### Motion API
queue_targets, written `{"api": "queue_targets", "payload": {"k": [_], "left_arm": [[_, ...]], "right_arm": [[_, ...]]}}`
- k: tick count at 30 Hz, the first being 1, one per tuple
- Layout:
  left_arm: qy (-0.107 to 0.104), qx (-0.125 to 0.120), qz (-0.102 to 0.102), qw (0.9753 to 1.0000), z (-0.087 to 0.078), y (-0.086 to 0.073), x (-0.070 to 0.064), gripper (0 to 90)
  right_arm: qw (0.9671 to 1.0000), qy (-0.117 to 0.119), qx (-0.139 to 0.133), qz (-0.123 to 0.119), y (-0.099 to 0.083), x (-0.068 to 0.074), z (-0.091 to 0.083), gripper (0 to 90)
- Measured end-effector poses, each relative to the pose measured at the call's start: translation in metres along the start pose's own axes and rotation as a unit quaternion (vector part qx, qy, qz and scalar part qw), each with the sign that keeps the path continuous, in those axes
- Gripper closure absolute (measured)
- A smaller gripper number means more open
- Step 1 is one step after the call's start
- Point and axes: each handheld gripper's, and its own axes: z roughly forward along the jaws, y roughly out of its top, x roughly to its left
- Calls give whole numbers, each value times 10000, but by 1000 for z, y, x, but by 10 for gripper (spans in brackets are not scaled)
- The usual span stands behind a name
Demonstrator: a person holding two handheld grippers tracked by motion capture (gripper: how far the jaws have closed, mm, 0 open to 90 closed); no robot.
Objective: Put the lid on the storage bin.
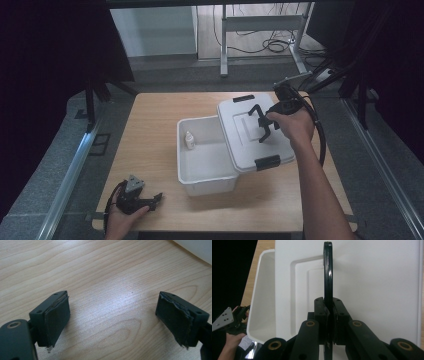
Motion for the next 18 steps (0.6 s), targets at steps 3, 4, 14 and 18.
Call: {"api": "queue_targets", "payload": {"k": [3, 4, 14, 18], "left_arm": [[-2, 0, 0, 10000, 0, 0, 0, 123], [-4, -1, 1, 10000, 0, 0, 0, 123], [-22, 0, 13, 10000, 0, 0, 0, 122], [-26, -1, 13, 10000, 0, 0, 0, 121]], "right_arm": [[10000, 27, -8, 32, 1, 2, 1, 849], [10000, 28, -12, 32, 1, 2, 1, 848], [10000, -22, 48, 9, 3, 6, 8, 848], [10000, 17, 75, 5, 4, 12, 13, 848]]}}
